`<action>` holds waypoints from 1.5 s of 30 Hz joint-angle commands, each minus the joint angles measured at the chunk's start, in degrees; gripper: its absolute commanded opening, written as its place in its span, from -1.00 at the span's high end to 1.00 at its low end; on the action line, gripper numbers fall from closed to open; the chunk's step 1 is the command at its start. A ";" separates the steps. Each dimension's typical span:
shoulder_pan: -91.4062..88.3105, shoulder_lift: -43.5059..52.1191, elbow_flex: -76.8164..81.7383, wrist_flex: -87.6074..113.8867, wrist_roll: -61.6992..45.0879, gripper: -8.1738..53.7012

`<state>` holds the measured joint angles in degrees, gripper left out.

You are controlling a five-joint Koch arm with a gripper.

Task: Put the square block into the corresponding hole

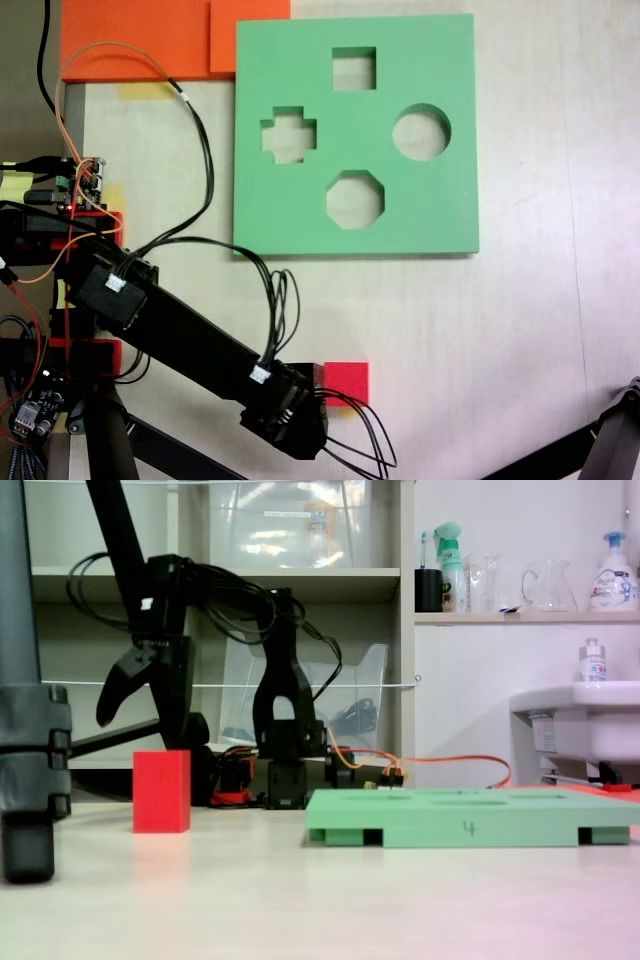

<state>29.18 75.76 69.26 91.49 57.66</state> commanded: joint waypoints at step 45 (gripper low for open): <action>-7.82 -11.25 1.23 -5.80 12.48 0.04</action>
<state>20.92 63.28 70.22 84.46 69.43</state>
